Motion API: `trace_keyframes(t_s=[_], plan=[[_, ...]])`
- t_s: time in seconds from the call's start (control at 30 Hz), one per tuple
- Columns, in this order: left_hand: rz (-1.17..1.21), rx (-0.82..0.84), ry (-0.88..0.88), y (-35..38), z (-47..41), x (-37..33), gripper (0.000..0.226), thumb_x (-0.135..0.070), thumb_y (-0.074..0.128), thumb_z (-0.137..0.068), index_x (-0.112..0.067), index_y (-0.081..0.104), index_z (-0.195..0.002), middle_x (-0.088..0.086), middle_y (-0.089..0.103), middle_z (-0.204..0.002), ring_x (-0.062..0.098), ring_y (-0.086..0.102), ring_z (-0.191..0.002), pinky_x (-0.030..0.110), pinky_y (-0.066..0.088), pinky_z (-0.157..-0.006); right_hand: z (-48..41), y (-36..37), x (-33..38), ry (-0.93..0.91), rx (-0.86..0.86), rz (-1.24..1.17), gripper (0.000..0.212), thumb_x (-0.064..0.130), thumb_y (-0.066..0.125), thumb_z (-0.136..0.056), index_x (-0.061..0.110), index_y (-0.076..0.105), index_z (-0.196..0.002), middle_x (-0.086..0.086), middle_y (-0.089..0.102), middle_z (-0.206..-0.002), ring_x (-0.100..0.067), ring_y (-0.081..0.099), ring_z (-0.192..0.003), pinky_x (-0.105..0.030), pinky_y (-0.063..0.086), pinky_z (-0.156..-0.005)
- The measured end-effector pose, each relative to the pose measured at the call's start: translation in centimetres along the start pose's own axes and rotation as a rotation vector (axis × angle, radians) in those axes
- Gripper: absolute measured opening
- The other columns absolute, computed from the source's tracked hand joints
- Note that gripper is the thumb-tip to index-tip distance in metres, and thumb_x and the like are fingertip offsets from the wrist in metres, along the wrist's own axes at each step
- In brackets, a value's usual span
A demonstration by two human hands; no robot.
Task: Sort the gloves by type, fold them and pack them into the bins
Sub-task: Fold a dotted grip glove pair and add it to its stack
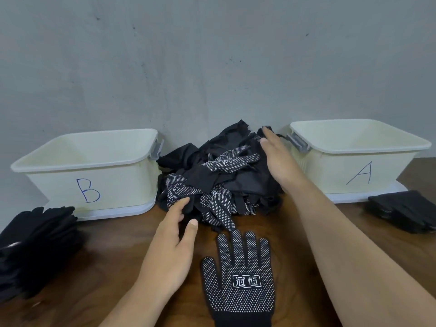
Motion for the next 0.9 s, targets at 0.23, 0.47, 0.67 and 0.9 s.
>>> trace_keyframes(t_s=[0.23, 0.47, 0.67, 0.9], plan=[[0.023, -0.012, -0.02, -0.2, 0.0, 0.1, 0.049, -0.048, 0.049, -0.106, -0.058, 0.034, -0.152, -0.015, 0.054, -0.146, -0.004, 0.045, -0.137, 0.025, 0.032, -0.108, 2.0, -2.0, 8.6, -0.229, 0.021, -0.265, 0.041, 0.034, 0.042, -0.114, 0.034, 0.06, -0.151, 0.024, 0.055, -0.154, 0.011, 0.043, -0.143, -0.022, 0.028, -0.124], [0.058, -0.056, 0.012, -0.6, 0.2, -0.6, 0.049, -0.038, 0.053, -0.108, -0.05, 0.039, -0.153, -0.021, 0.05, -0.147, -0.008, 0.042, -0.137, 0.023, 0.033, -0.111, 4.9, -1.7, 13.4, -0.392, 0.156, -0.413, 0.042, 0.031, 0.041, -0.114, 0.037, 0.052, -0.155, 0.027, 0.052, -0.155, 0.004, 0.041, -0.149, -0.042, 0.034, -0.126], [0.09, -0.144, 0.029, -1.3, 0.2, -0.2, 0.048, -0.038, 0.054, -0.107, -0.044, 0.041, -0.153, -0.028, 0.042, -0.152, -0.005, 0.036, -0.146, 0.038, 0.033, -0.125, 5.0, 1.5, 12.0, -0.244, 0.348, -0.277, 0.043, 0.01, 0.049, -0.112, 0.029, 0.061, -0.148, 0.024, 0.066, -0.141, 0.005, 0.06, -0.13, -0.02, 0.047, -0.111], [0.058, -0.125, 0.035, -1.1, 0.2, -0.5, 0.05, -0.04, 0.054, -0.107, -0.042, 0.039, -0.154, -0.025, 0.042, -0.154, -0.004, 0.035, -0.147, 0.034, 0.033, -0.123, 4.3, 2.0, 9.3, -0.266, 0.336, 0.482, 0.045, -0.002, 0.055, -0.095, 0.034, 0.082, -0.099, 0.021, 0.076, -0.098, 0.003, 0.069, -0.094, -0.018, 0.054, -0.089]])
Point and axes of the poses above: each hand's wrist, its own z-axis away from the middle knuckle, its own y-axis out of the palm, x = y × z, the point moved 7 cm from there along -z, towards the middle knuckle
